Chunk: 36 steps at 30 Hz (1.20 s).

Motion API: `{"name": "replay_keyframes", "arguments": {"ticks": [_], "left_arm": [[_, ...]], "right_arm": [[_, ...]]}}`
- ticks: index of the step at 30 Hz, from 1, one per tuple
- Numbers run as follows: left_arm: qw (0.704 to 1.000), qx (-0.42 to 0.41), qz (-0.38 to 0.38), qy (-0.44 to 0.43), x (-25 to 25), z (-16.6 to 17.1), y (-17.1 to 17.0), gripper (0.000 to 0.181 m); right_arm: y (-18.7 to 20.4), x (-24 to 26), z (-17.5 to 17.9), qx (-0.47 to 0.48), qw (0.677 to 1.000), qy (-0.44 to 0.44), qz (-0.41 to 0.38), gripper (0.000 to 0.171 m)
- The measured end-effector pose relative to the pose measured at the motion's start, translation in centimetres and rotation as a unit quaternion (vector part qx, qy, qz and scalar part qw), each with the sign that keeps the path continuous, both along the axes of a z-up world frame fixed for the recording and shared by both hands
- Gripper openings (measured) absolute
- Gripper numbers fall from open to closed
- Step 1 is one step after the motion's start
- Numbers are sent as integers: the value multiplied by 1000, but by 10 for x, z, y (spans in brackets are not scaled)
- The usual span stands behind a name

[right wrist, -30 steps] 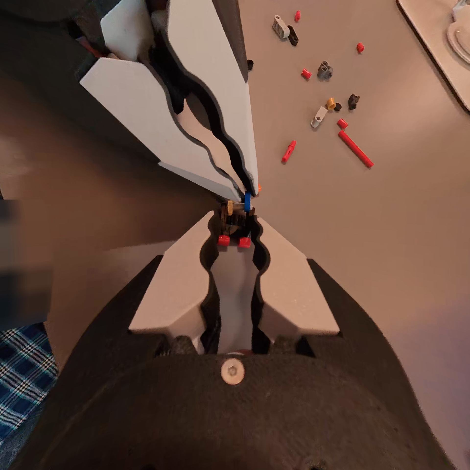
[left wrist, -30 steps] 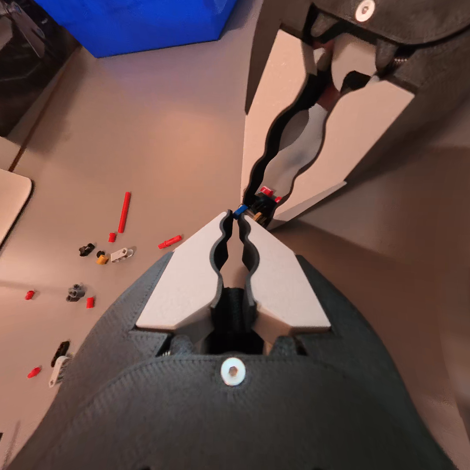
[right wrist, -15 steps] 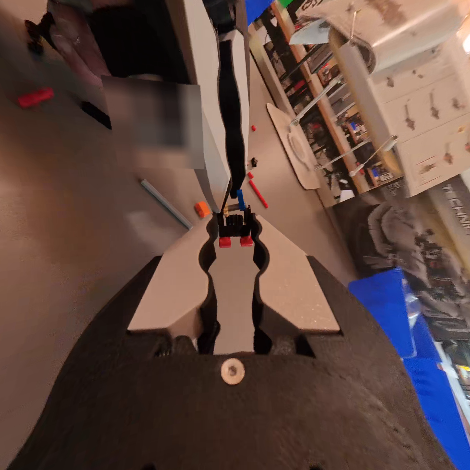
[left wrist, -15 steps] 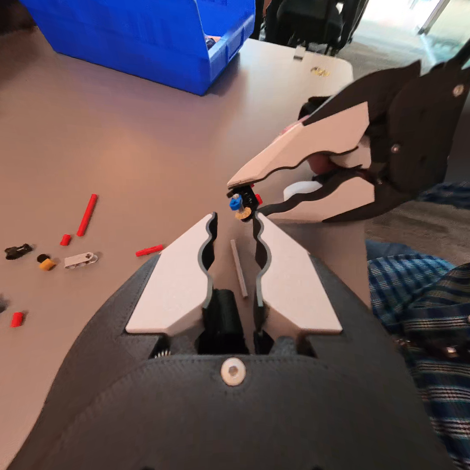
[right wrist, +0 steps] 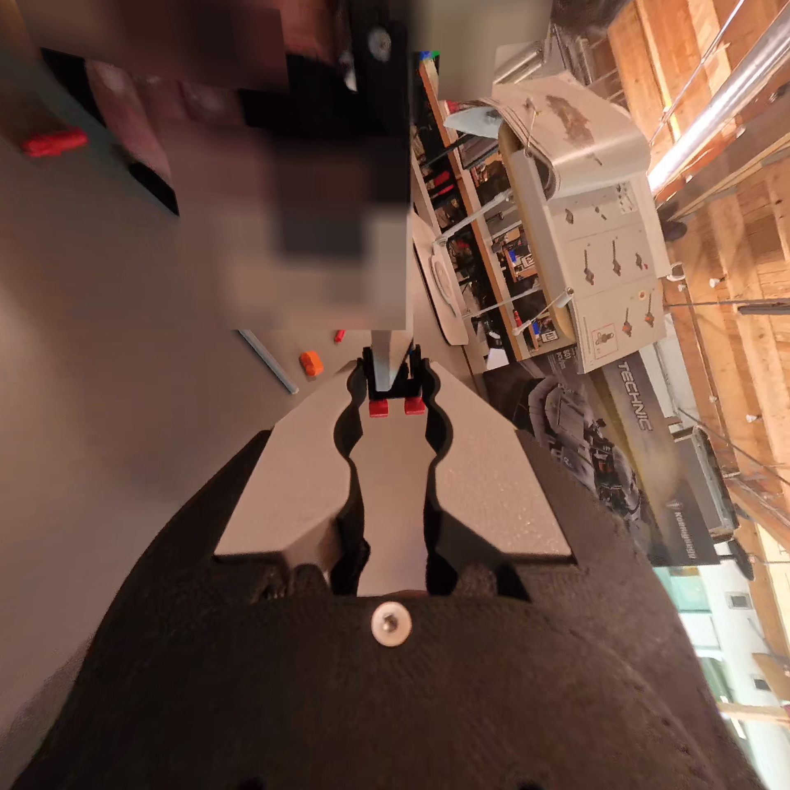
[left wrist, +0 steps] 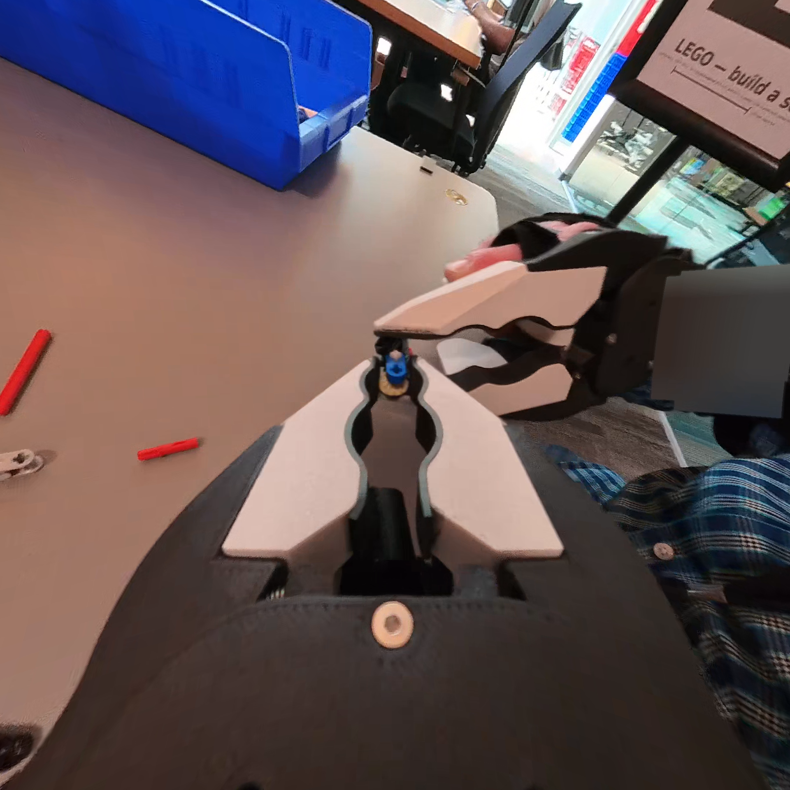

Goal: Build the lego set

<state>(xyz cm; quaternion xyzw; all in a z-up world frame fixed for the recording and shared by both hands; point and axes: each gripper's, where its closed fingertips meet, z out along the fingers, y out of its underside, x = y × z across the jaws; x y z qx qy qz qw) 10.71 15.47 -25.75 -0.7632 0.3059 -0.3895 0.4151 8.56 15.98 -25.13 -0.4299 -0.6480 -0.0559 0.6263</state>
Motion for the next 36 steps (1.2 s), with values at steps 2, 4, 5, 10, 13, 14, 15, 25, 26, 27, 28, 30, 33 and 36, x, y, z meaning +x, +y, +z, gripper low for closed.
{"name": "replay_keyframes", "arguments": {"ticks": [2,4,5,10,13,14,15,25,26,27,28,30,33,36], "left_arm": [[1000,4,3,6,-1,-1,1,12],[1000,10,11,18,-4,-2,3,12],[999,24,21,32,-7,-4,7,11],[983,125,-1,135,-8,-11,6,11],[957,211,-44,194,-2,-11,-2,12],[950,232,-49,202,-1,-9,-3,12],[948,240,-60,199,1,-7,-5,12],[913,315,-95,242,3,-7,-11,13],[913,316,-95,239,3,-6,-11,13],[914,316,-95,238,3,-5,-10,13],[913,316,-96,241,2,-5,-10,14],[910,324,-90,243,-1,-2,-9,17],[903,340,-89,249,0,3,-10,17],[891,360,-86,263,3,1,-11,10]], "right_arm": [[0,0,-1,0,1000,-1,-3,23],[3,2,-2,-16,1000,2,-8,24],[4,5,-1,-25,1000,1,-11,27],[0,13,7,-159,987,25,24,34],[-6,15,0,-243,968,2,57,27],[-9,16,-4,-276,959,-5,67,28],[-10,17,-6,-302,950,-7,75,26],[-19,20,-15,-333,936,-43,107,4],[-19,20,-13,-335,935,-38,109,4],[-18,19,-13,-338,934,-35,107,4],[-18,20,-14,-341,934,-37,103,4],[-12,23,-14,-338,936,-33,89,4],[-13,25,-13,-340,936,-32,88,4],[-14,25,-14,-334,938,-37,88,4]]}}
